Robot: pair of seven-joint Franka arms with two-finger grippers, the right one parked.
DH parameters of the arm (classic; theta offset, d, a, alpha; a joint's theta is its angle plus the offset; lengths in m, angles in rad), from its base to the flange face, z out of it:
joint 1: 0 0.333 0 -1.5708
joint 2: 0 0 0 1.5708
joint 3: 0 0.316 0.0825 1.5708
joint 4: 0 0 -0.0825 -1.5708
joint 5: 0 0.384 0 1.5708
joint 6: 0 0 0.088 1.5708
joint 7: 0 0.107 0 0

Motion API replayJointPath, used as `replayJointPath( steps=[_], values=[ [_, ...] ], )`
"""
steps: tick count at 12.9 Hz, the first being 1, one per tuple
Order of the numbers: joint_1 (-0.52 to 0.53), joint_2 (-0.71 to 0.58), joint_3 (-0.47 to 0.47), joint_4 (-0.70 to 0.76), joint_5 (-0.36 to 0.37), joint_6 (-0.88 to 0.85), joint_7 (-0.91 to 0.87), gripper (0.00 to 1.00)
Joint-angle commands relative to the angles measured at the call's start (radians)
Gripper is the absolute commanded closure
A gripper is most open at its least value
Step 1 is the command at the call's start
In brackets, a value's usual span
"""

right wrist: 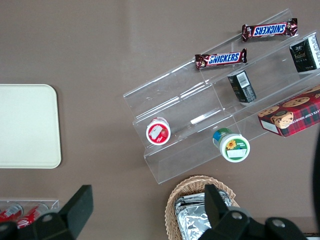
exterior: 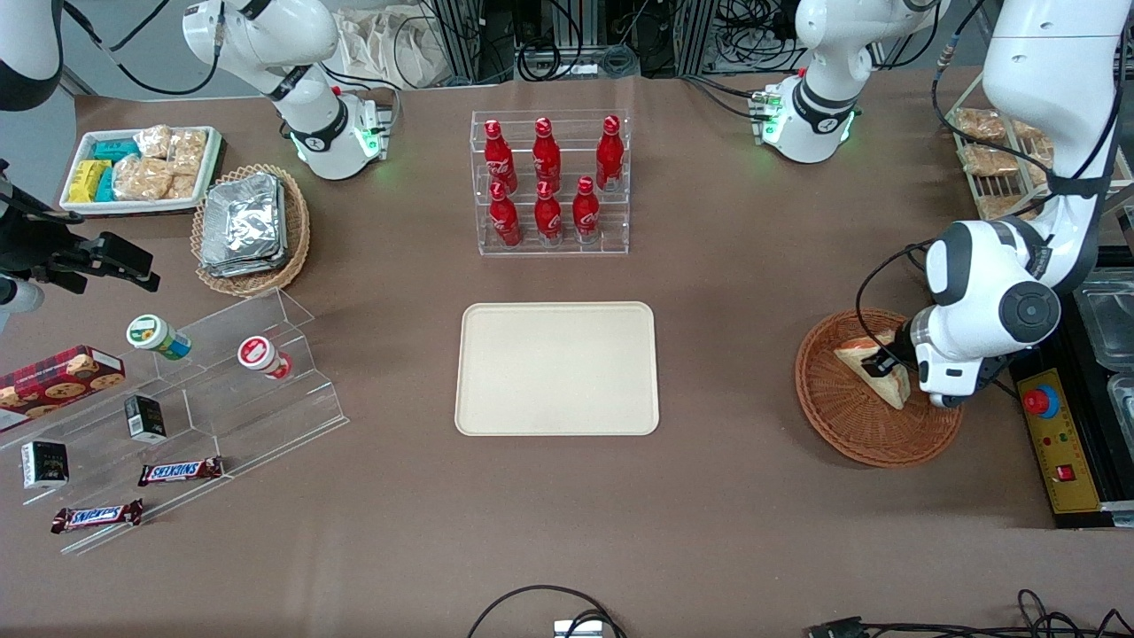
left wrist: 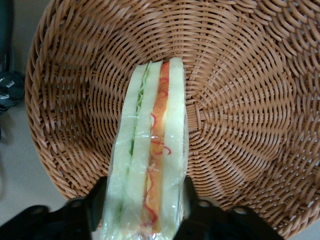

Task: Place sandwich from basket to tray
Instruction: 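Lift the sandwich up out of the basket with the left gripper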

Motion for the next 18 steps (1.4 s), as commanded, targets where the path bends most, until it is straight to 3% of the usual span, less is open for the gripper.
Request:
replayJointPath(
  steps=[1, 5, 9, 12, 15, 17, 18],
  values=[
    [0.005, -0.027, -0.005, 0.004, 0.02, -0.045, -0.001, 1.0],
    [0.005, -0.116, -0.007, 0.091, 0.018, -0.219, 0.089, 1.0],
    [-0.054, -0.119, -0.014, 0.387, -0.047, -0.534, 0.117, 1.0],
    [-0.171, -0.093, -0.083, 0.522, -0.046, -0.567, 0.25, 1.0],
    [-0.284, -0.016, -0.169, 0.591, -0.075, -0.551, 0.242, 1.0],
    [-0.379, 0.062, -0.169, 0.653, -0.127, -0.548, 0.217, 1.0],
    [-0.424, 0.114, -0.169, 0.691, -0.118, -0.548, 0.214, 1.0]
  ],
)
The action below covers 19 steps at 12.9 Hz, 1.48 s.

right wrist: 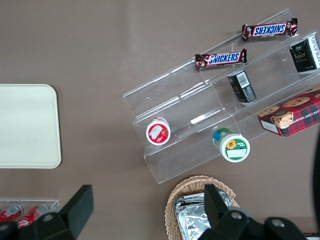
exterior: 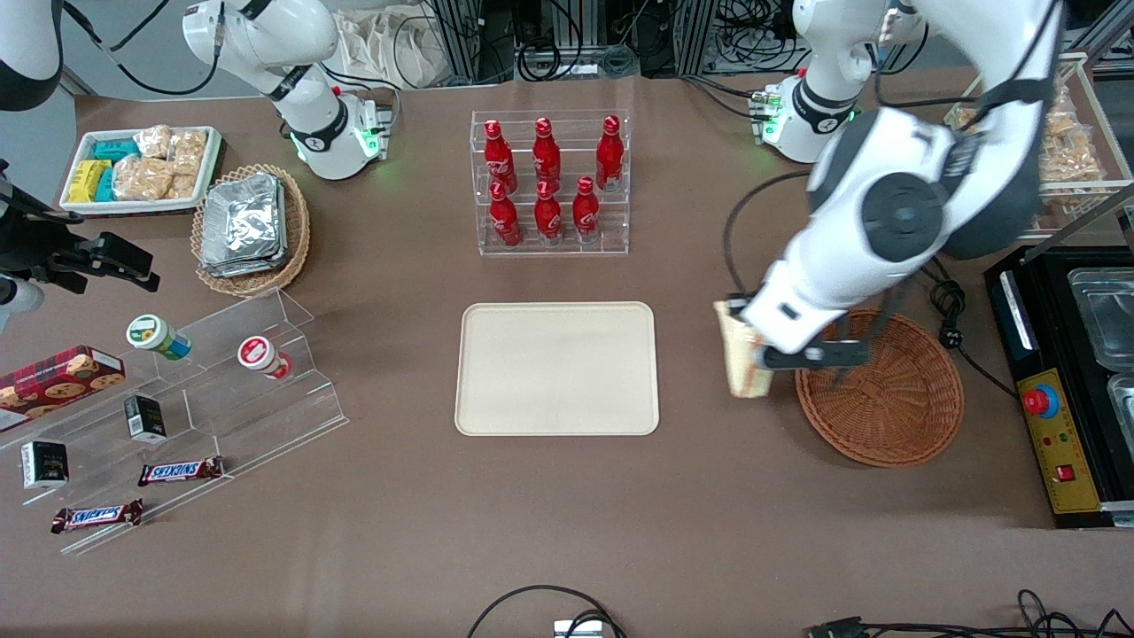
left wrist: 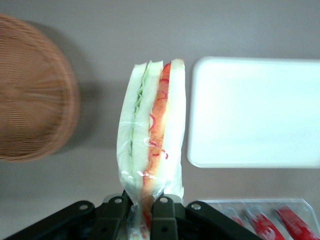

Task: Place sandwich from basket to tray
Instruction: 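Carry the sandwich over the cream tray and lower it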

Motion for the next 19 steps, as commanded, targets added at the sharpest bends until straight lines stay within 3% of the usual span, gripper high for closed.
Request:
replayJointPath(
  steps=[1, 6, 10, 19],
  values=[
    [-0.109, 0.172, 0.016, 0.154, -0.003, -0.005, -0.004, 1.0],
    [-0.311, 0.362, 0.099, 0.17, 0.146, 0.122, -0.172, 1.0],
    [-0.319, 0.372, 0.146, 0.115, 0.148, 0.187, -0.142, 1.0],
    [-0.347, 0.416, 0.153, 0.098, 0.151, 0.244, -0.156, 1.0]
  ],
)
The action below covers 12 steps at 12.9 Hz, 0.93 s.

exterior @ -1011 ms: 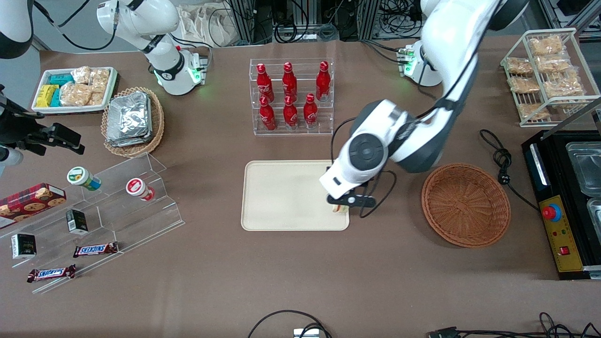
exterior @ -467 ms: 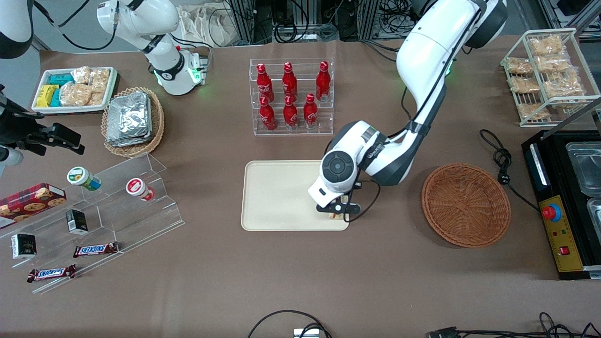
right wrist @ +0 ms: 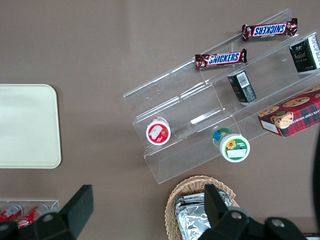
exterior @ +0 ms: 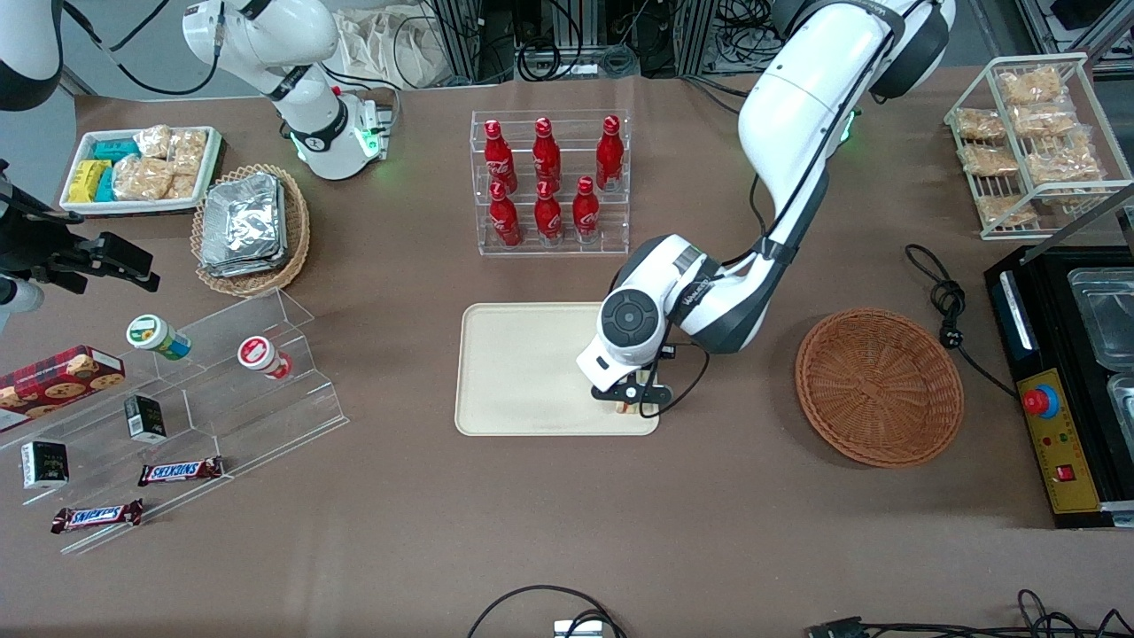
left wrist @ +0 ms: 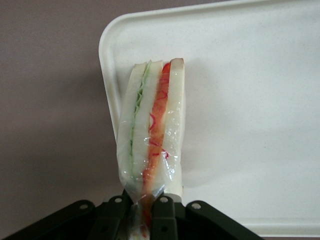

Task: Place sandwich from basket to tray
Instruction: 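Carry the sandwich over the cream tray and lower it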

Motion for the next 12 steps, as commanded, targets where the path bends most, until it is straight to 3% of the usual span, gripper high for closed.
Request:
replayJointPath(
  steps=[1, 2, 3, 4, 9, 12],
  values=[
    [-0.012, 0.002, 0.01, 0.0, 0.016, 0.009, -0.011, 1.0],
    [-0.012, 0.002, 0.01, 0.0, 0.016, 0.009, -0.016, 0.79],
    [-0.012, 0.002, 0.014, 0.0, 0.014, 0.009, -0.017, 0.15],
    [-0.021, 0.002, 0.03, 0.0, 0.014, 0.009, -0.017, 0.0],
    [-0.037, -0.102, 0.067, -0.033, -0.013, 0.009, -0.003, 0.0],
    [-0.02, -0.227, 0.082, -0.107, -0.085, 0.04, 0.003, 0.0]
  ],
)
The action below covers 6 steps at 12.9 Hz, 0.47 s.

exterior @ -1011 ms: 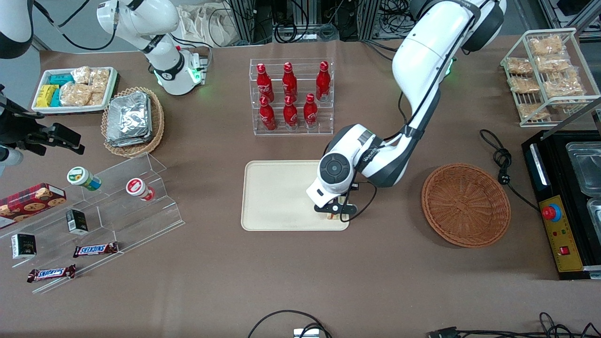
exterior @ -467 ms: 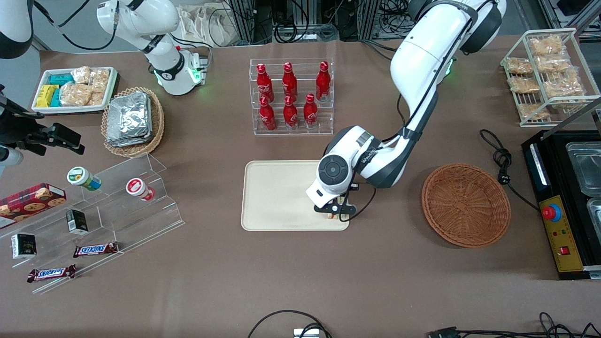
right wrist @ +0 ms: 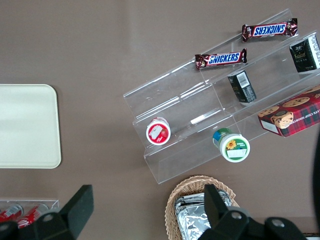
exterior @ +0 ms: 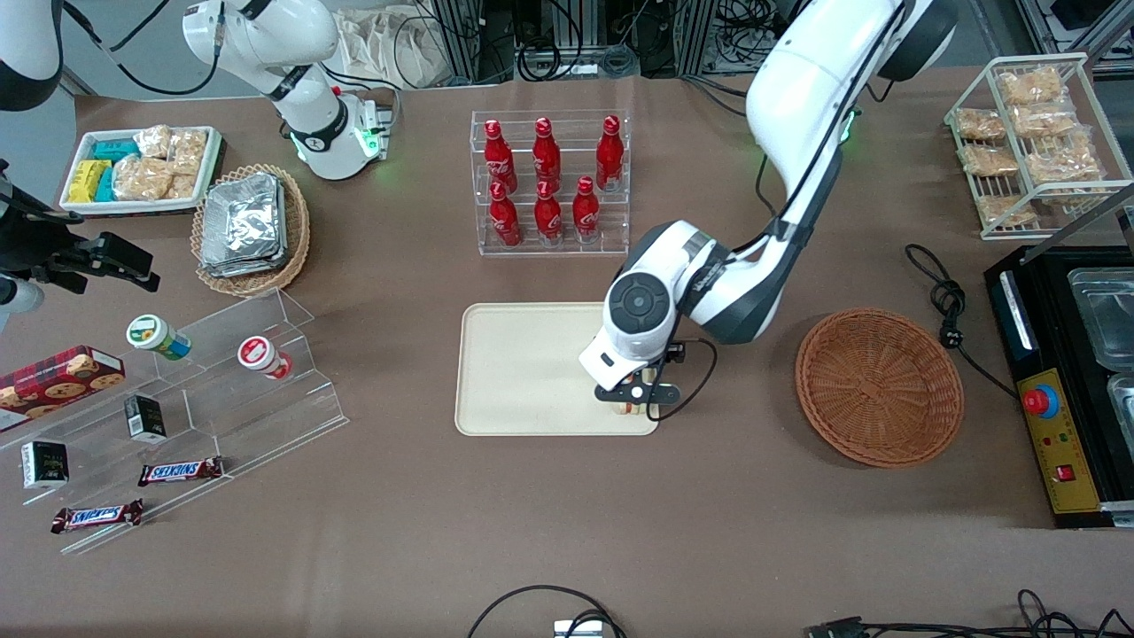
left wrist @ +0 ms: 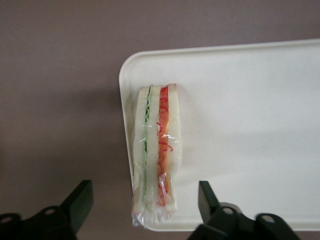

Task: Place sandwich from basket to tray
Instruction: 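Open the left gripper to release the sandwich onto the tray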

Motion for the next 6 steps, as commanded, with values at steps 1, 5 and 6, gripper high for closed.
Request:
replayJointPath(
  steps=[1, 5, 6],
  values=[
    [-0.001, -0.179, 0.056, -0.159, -0.043, 0.066, 0.019, 0.0],
    [0.074, -0.377, 0.214, -0.244, -0.113, 0.023, 0.273, 0.0],
    [0.138, -0.422, 0.208, -0.258, -0.136, -0.01, 0.304, 0.0]
  ],
)
